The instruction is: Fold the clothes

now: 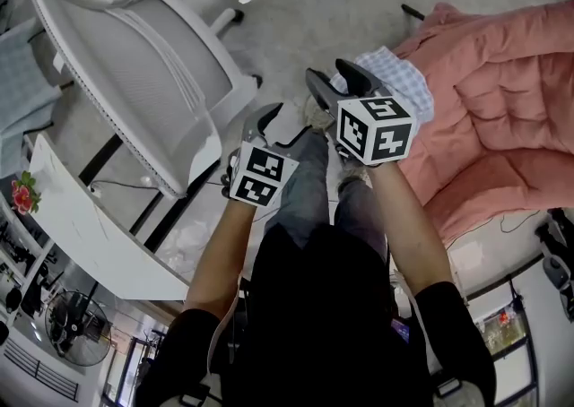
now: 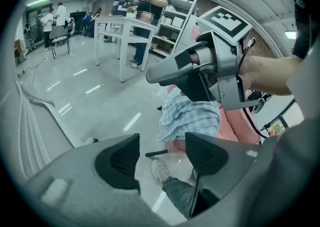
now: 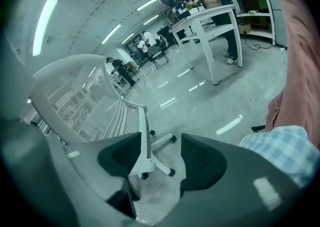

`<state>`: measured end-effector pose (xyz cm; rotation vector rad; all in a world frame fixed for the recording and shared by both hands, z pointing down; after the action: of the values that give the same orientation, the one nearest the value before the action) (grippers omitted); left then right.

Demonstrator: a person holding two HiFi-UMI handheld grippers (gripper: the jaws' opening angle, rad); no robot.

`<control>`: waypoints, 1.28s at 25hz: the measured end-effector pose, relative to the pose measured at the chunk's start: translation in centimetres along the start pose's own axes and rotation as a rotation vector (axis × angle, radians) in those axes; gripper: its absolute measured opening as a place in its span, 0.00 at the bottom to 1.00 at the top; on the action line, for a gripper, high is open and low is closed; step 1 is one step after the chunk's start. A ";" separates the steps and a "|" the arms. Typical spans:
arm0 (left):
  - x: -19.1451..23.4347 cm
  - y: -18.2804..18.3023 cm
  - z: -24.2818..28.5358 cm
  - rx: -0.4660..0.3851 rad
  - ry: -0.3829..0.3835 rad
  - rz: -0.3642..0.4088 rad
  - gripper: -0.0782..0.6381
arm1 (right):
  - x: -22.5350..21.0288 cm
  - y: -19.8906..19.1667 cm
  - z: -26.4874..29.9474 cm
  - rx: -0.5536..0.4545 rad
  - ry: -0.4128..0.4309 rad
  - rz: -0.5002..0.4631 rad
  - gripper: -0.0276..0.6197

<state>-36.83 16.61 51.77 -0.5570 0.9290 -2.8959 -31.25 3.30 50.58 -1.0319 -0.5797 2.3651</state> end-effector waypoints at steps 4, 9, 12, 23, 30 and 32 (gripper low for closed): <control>-1.0 0.8 1.0 -0.012 -0.036 0.039 0.52 | -0.7 0.2 -2.4 -0.060 0.003 -0.013 0.41; -4.4 3.0 2.8 -0.022 -0.100 0.098 0.52 | -3.4 0.2 -8.4 -0.130 -0.031 -0.022 0.39; -6.4 4.7 3.5 -0.025 -0.158 0.161 0.52 | -6.1 -0.1 -12.2 -0.185 -0.109 0.018 0.38; -13.4 7.0 6.5 0.018 -0.280 0.390 0.52 | -15.6 -9.4 -20.5 -0.247 -0.352 0.267 0.35; -17.3 5.9 8.4 0.073 -0.310 0.489 0.52 | -17.6 -15.7 -21.7 -0.259 -0.361 0.404 0.34; -17.9 5.5 8.6 0.083 -0.302 0.514 0.52 | -18.2 -16.8 -21.3 -0.273 -0.337 0.439 0.34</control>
<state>-17.38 10.12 49.36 -0.6175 0.7660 -2.3044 0.20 9.75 56.60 -0.9524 -0.8952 2.9417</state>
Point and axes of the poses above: the fingertips, and each gripper's own axes: z forward along the fingers, x to its left, y out of its top, the point moved 6 cm from there along -z, backward along the fingers, and after that the axes turned 8 degrees about -x, right-handed, at the moved point
